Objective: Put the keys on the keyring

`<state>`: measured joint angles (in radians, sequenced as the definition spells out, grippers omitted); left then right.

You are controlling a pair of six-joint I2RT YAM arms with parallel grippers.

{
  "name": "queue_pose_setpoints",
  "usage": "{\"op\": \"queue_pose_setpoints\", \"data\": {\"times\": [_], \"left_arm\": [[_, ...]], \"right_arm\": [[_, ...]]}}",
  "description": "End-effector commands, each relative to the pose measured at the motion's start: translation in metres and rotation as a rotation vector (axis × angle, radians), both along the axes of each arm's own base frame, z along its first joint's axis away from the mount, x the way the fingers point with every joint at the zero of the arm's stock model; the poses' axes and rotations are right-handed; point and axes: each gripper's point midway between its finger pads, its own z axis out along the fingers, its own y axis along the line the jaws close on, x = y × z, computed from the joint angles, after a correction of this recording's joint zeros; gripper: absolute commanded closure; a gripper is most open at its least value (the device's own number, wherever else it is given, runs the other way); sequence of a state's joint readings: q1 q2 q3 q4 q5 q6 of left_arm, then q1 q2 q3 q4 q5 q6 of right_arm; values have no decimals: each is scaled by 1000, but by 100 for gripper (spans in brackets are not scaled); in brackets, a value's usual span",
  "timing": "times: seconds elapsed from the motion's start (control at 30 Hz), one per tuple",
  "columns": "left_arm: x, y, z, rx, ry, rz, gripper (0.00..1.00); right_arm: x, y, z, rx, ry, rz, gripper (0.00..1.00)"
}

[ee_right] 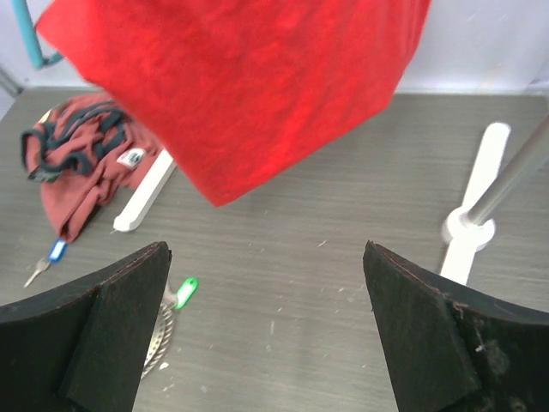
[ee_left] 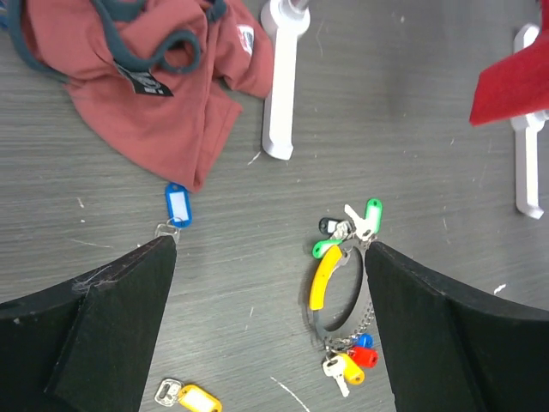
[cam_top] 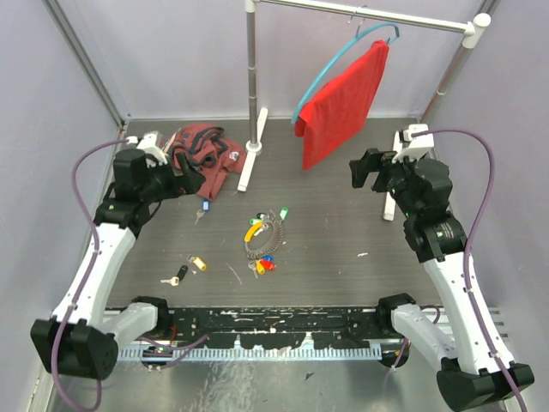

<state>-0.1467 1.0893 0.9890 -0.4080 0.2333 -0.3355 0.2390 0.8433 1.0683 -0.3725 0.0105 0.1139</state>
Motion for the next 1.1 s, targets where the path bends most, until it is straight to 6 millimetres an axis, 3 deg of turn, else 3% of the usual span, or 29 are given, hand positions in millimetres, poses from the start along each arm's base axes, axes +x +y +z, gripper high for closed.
{"op": "queue_pose_setpoints", "data": {"times": [0.0,0.27,0.4,0.6,0.77,1.07], "left_arm": [[-7,16,37,-17,-148,79,2],[-35,54,74,227,-268,172,2],[-40,53,82,292,-326,162,2],[-45,53,72,152,-378,250,2],[-56,73,50,99,-340,403,2],[-61,75,43,92,-357,408,2]], "right_arm": [[-9,12,14,155,-61,84,0],[-22,-9,12,163,-159,-14,0],[-17,-16,-5,254,-133,-87,0],[-6,-10,-9,269,-98,-76,0],[-4,-7,-3,265,-103,-55,0],[-6,-9,-7,270,-97,-66,0]]}}
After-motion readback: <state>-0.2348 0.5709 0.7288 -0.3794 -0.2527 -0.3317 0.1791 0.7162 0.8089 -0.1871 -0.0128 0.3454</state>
